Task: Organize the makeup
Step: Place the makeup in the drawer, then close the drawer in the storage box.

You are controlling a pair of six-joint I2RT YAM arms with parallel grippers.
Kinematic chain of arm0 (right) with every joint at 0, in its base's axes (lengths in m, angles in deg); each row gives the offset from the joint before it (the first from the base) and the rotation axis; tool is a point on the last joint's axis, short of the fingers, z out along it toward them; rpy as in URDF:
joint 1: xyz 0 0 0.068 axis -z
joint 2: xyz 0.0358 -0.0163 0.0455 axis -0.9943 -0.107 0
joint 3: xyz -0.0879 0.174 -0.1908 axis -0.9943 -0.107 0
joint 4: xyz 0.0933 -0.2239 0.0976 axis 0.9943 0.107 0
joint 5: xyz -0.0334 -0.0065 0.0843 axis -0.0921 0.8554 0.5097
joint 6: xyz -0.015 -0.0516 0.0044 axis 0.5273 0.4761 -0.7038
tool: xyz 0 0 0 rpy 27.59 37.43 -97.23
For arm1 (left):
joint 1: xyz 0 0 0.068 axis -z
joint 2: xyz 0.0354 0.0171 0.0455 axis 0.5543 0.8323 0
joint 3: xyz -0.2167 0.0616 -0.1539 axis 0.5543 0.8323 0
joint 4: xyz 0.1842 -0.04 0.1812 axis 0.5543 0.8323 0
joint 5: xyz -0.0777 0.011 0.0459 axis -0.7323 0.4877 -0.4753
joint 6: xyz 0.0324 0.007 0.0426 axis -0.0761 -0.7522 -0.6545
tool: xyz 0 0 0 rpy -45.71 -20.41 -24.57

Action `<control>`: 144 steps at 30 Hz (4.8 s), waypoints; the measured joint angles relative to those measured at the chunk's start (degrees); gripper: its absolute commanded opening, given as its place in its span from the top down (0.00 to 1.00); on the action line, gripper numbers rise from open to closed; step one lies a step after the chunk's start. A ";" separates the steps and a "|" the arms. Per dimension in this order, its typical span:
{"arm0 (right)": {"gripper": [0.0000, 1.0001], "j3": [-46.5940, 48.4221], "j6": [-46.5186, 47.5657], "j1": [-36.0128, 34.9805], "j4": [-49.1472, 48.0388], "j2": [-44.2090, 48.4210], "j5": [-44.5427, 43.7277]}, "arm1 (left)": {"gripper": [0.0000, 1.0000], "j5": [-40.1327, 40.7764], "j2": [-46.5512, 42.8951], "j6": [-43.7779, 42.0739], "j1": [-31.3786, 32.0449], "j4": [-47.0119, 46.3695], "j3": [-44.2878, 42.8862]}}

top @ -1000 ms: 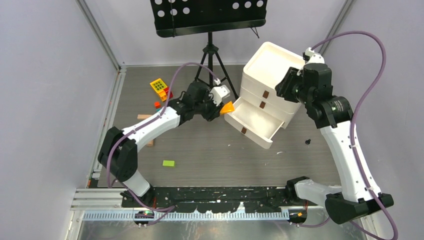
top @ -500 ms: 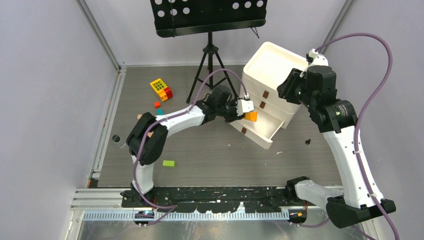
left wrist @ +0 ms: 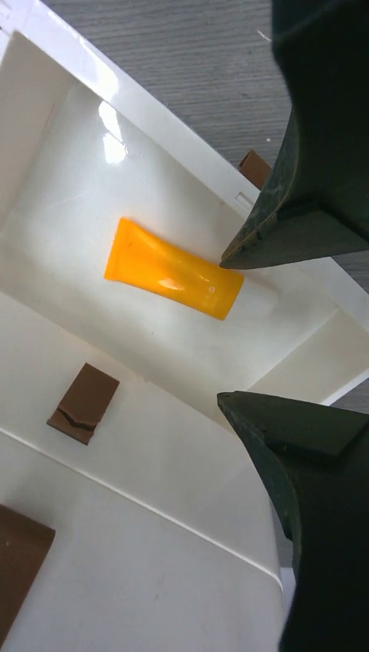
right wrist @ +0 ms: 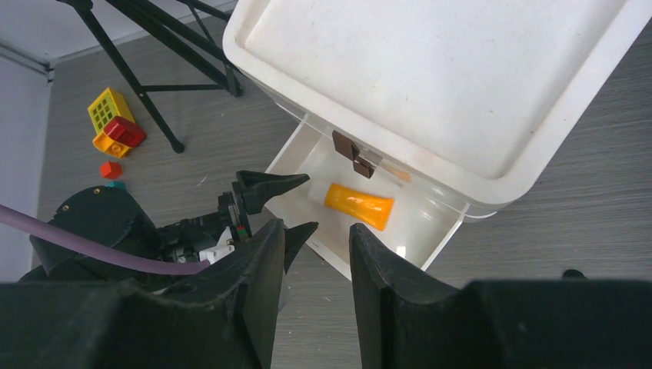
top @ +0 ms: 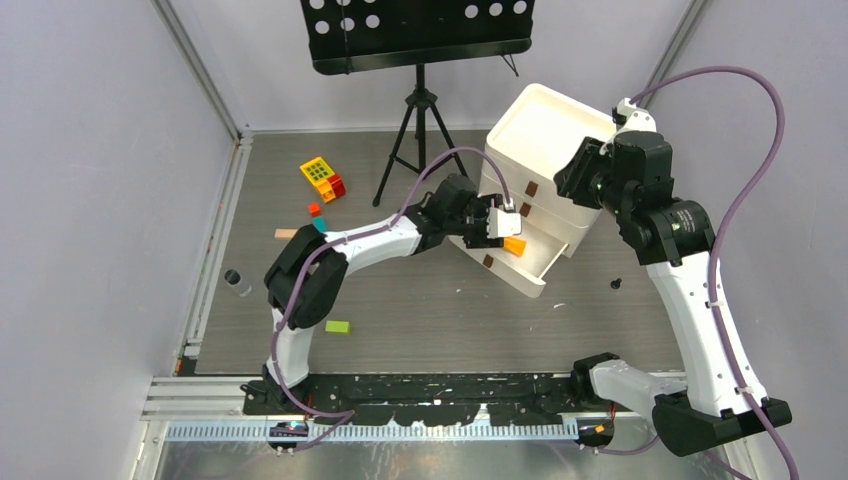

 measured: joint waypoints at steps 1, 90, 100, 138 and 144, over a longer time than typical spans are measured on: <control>0.58 0.00 0.00 0.00 0.00 0.00 0.00 | 0.38 0.15 0.00 0.02 0.00 -0.42 0.07; 0.71 12.57 -2.21 0.00 3.78 -28.04 -12.28 | 0.10 43.15 -15.98 64.89 13.11 -5.35 23.47; 0.72 12.59 -1.05 0.07 4.26 -28.41 -12.24 | 0.04 43.98 -9.01 64.72 16.35 -4.24 20.79; 0.72 12.04 1.31 -0.13 1.40 -29.05 -9.88 | 0.02 37.59 13.40 48.63 9.68 -2.03 -5.14; 0.72 11.80 1.29 -0.17 1.03 -29.03 -9.97 | 0.02 37.42 13.53 52.78 9.60 -8.92 -3.52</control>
